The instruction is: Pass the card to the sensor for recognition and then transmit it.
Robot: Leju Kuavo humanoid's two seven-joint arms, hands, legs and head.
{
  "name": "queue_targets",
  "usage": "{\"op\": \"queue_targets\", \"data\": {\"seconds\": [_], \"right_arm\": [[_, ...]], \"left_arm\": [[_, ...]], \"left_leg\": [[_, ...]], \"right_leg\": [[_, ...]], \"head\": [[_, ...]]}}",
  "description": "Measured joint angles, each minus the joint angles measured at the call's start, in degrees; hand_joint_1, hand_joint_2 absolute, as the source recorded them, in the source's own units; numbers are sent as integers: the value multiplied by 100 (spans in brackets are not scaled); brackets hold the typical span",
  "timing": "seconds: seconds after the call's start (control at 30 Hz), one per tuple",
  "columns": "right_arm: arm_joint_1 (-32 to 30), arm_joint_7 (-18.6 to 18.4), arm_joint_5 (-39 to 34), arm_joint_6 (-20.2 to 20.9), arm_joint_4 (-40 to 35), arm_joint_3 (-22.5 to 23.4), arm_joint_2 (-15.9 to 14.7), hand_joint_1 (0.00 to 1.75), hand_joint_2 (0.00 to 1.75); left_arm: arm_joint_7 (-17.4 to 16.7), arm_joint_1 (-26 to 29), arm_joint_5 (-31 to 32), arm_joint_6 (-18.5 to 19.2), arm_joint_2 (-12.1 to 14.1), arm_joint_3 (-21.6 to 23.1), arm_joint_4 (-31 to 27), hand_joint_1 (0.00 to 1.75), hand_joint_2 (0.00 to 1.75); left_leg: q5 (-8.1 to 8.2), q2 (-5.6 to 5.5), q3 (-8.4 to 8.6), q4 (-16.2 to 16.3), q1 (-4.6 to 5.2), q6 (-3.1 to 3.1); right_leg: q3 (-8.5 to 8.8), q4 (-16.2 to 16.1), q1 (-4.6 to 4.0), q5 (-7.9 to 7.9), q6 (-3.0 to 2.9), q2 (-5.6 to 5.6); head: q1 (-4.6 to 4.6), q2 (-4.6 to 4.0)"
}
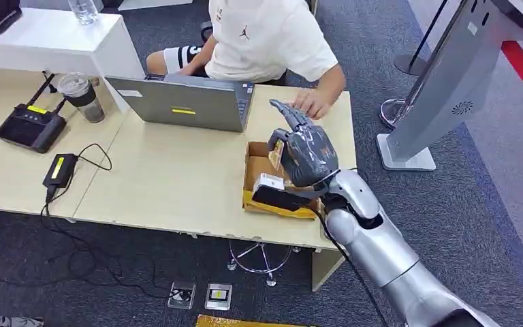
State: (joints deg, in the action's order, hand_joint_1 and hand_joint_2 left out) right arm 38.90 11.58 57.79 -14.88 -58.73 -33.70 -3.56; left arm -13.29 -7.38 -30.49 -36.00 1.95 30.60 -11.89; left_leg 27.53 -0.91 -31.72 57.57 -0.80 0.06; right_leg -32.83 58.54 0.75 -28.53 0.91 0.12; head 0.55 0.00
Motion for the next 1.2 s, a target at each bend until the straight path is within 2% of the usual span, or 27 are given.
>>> {"op": "queue_targets", "data": {"seconds": [0.23,0.43,0.67,1.2], "right_arm": [[-146,11,-523,-689,484,247,-120,175,175],[-216,4,-1012,-1085,1027,605,-280,175,175],[-351,57,-1298,-1146,1375,966,-387,175,175],[-510,404,-1896,-1157,1969,1292,-273,175,175]], "left_arm": [[-110,1,-68,-68,-15,48,0,0,175],[-192,2,-135,-103,-46,48,0,0,175],[-453,-8,-149,-149,-109,48,20,0,175],[-632,-130,363,-149,-308,-44,374,0,175]], "left_leg": [[0,0,0,0,1,0],[0,-2,0,1,1,0],[3,7,-1,1,1,-1],[3,5,-4,0,1,-1]], "right_leg": [[0,-1,1,0,0,0],[0,-1,1,0,0,-2],[-4,-1,1,0,0,4],[-4,-1,1,0,0,2]], "head": [[0,0],[0,0],[-2,0],[0,0]]}}
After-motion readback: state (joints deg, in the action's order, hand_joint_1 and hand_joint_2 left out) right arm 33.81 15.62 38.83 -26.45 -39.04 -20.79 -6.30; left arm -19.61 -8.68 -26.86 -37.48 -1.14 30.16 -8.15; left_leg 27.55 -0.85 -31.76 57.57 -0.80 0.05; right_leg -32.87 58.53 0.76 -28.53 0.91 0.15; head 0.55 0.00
